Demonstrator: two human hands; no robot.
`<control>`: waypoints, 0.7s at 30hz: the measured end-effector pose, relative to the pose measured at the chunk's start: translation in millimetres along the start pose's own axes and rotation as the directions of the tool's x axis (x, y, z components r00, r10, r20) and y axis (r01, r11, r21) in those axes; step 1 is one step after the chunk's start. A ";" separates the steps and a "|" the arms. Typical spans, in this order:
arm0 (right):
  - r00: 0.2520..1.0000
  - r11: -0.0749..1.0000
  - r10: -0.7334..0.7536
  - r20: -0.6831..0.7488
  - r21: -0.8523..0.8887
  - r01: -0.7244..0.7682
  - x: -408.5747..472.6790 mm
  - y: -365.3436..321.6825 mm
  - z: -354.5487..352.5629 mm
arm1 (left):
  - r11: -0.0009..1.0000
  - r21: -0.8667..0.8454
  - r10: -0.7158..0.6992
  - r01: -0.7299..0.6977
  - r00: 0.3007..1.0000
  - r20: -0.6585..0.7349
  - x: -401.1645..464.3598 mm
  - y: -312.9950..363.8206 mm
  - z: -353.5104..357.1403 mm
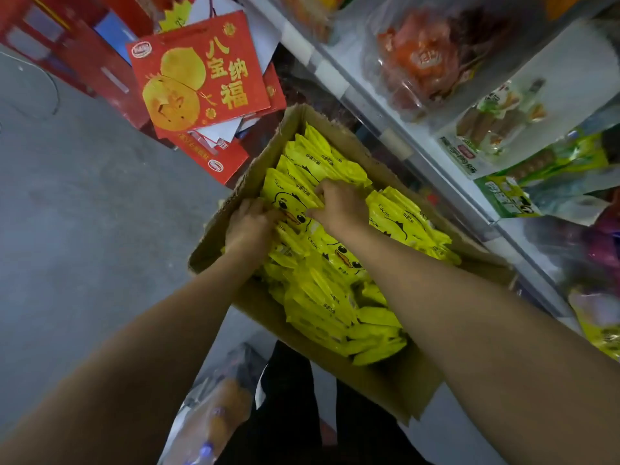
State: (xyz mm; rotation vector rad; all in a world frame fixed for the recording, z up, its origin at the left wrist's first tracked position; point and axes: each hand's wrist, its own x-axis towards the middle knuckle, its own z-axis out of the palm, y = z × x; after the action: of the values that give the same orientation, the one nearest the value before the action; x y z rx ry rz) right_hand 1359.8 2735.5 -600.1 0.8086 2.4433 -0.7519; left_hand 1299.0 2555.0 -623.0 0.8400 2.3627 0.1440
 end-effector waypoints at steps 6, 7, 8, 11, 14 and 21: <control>0.996 0.965 0.091 -0.009 0.247 -0.086 -2.0 0.2 -0.2 | 1.000 -0.014 0.004 -0.005 0.998 -0.067 -6.8 -1.0 -5.9; 0.996 0.957 0.091 -0.004 0.276 -0.086 -5.8 1.8 -3.4 | 0.999 -0.047 0.018 -0.023 0.995 -0.097 -10.3 -0.6 -8.9; 0.996 0.949 0.093 -0.009 0.303 -0.086 -11.1 3.6 -8.6 | 0.996 -0.083 0.031 -0.042 0.991 -0.129 -13.8 -0.4 -12.0; 0.990 0.923 0.113 -0.085 0.378 -0.073 -28.9 12.3 -26.0 | 0.987 -0.141 0.057 -0.083 0.982 -0.180 -23.4 1.8 -22.1; 0.981 0.908 0.134 -0.142 0.414 -0.064 -47.0 18.7 -43.1 | 0.976 -0.172 0.099 -0.134 0.975 -0.200 -32.2 9.6 -33.6; 0.961 0.868 0.196 -0.196 0.491 -0.077 -102.4 41.1 -92.7 | 0.971 -0.204 0.082 -0.123 0.977 -0.197 -62.8 45.3 -74.6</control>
State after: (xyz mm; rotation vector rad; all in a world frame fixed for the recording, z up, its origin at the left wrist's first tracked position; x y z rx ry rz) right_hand 1437.7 2780.1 -487.4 1.3150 2.3926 -1.2997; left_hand 1317.4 2560.4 -517.1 0.8757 2.4209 0.5341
